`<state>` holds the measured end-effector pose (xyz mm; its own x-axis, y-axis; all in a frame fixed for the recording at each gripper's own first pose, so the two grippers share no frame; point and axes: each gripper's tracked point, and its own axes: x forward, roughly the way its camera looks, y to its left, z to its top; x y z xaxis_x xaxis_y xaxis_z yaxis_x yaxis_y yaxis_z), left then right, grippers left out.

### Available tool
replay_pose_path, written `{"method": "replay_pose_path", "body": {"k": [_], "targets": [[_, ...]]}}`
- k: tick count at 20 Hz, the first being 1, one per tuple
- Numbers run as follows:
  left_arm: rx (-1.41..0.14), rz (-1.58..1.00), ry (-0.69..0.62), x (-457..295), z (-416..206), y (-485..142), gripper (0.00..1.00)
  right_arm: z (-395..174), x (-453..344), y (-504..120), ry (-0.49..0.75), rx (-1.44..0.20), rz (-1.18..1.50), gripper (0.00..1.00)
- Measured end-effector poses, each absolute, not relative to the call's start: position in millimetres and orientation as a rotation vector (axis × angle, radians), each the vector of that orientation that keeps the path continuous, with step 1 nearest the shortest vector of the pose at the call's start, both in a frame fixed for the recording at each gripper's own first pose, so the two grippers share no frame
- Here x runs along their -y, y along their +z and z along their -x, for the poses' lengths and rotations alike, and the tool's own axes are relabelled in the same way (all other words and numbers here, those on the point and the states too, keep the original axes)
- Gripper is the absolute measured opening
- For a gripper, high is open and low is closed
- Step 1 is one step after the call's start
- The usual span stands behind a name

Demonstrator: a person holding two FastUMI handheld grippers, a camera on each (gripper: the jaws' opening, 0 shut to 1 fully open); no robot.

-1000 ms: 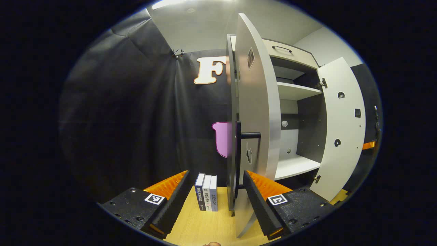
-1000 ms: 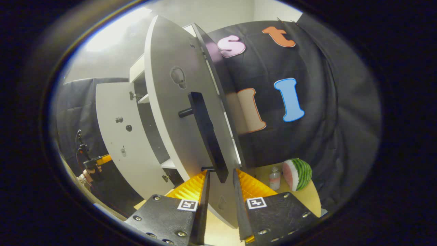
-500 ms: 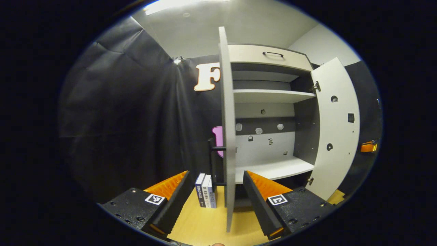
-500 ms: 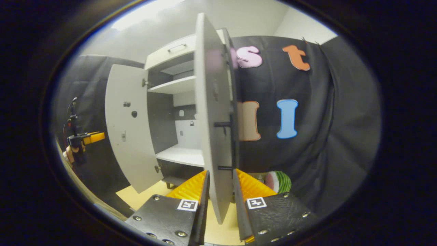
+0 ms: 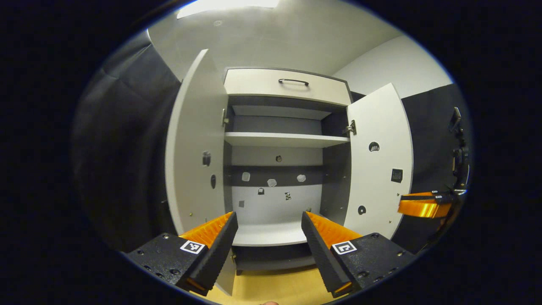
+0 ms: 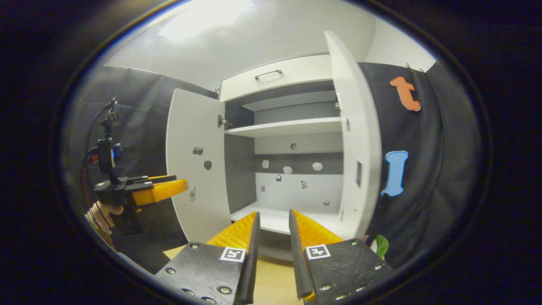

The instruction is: Open the right door of the double-door shoe cabinet with the right hand, and open the left door with the left hand.

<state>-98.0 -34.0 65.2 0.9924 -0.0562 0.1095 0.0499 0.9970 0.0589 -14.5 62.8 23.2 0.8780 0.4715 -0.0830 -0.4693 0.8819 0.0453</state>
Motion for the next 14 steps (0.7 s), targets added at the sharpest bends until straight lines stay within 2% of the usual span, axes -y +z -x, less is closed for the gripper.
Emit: {"method": "replay_pose_path", "body": {"k": [1,2,3,4,5,6,8,10,11,12,14], "targets": [[0.12,-0.065,-0.059,43,91,70,0.93,9,-76,26,0.489,-0.079,-0.017,0.29],[0.131,-0.089,-0.062,50,86,74,0.93,5,-85,30,0.484,-0.068,-0.01,0.3],[0.145,-0.119,-0.061,57,80,80,0.93,0,-96,34,0.488,-0.056,-0.009,0.38],[0.158,-0.146,-0.056,62,77,85,0.93,-5,-101,38,0.475,-0.046,-0.008,0.41],[0.168,-0.162,-0.056,68,74,89,0.92,-11,-104,42,0.458,-0.033,-0.006,0.49],[0.179,-0.166,-0.064,73,72,93,0.92,-14,-105,46,0.434,-0.019,-0.005,0.46],[0.183,-0.15,-0.078,82,67,95,0.9,-22,-105,53,0.398,0.002,-0.004,0.49],[0.196,-0.142,-0.092,88,64,98,0.94,-30,-100,58,0.36,0.02,0.001,0.46],[0.203,-0.146,-0.089,88,61,99,1.0,-31,-98,60,0.341,0.027,0.001,0.46],[0.215,-0.149,-0.084,86,60,101,0.98,-36,-97,62,0.329,0.035,0.001,0.46],[0.223,-0.148,-0.08,82,56,104,0.91,-38,-94,64,0.304,0.043,-0.006,0.87]]}}
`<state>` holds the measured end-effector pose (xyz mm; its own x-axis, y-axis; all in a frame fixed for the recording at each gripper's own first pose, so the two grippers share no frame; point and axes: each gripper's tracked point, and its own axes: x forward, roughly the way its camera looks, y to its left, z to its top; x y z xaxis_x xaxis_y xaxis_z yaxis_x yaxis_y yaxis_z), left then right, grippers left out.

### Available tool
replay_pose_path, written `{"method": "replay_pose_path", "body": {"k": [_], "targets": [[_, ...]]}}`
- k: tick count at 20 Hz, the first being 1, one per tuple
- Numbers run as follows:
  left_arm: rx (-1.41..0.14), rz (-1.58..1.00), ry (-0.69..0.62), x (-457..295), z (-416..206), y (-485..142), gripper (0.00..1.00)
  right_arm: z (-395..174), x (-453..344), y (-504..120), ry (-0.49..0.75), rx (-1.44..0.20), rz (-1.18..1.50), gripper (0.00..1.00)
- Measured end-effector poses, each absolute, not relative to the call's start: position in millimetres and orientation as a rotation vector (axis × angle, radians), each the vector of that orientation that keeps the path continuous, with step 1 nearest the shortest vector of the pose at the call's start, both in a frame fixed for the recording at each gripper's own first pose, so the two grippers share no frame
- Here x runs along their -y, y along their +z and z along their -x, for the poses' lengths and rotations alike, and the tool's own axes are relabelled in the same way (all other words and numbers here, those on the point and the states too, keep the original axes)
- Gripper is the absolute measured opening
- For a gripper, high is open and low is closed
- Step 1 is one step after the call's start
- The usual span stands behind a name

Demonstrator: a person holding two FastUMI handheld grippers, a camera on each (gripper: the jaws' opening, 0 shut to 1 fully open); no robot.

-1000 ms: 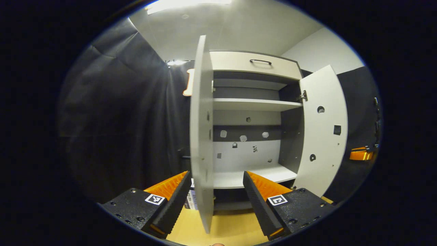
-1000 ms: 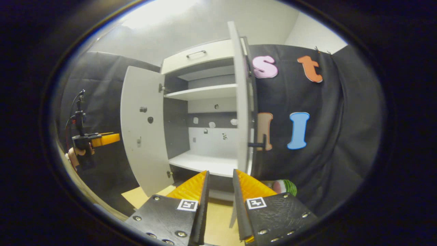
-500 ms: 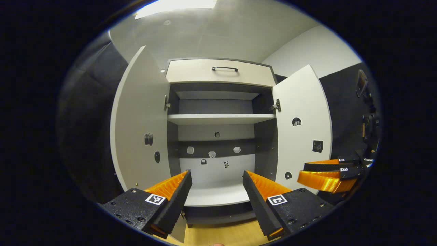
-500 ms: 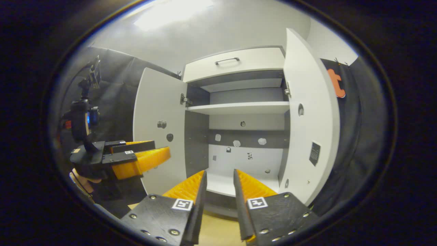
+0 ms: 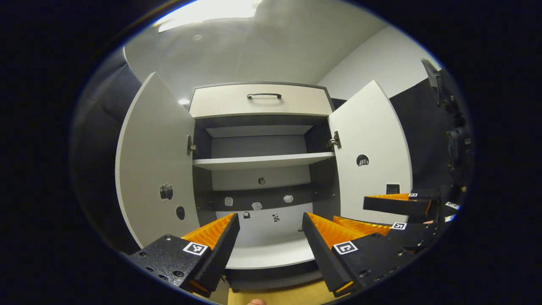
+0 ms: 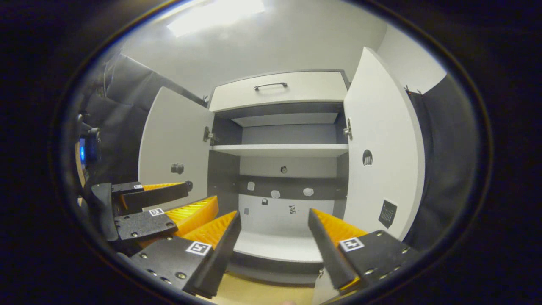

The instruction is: Open the right door of the double-door shoe cabinet with the right hand, and open the left door with the left hand.

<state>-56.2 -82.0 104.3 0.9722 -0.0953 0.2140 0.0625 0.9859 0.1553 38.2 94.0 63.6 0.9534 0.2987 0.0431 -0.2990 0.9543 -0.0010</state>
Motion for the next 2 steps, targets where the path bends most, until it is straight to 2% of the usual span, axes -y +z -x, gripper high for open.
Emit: {"method": "replay_pose_path", "body": {"k": [1,2], "targets": [[0.223,-0.137,-0.089,81.8,54.9,104.8,0.96,-39.1,-94.8,63.6,0.302,0.043,-0.013,0.97],[0.22,-0.125,-0.098,81.5,52.4,104.2,0.97,-40.9,-95.3,63.4,0.296,0.043,-0.016,0.97]]}}
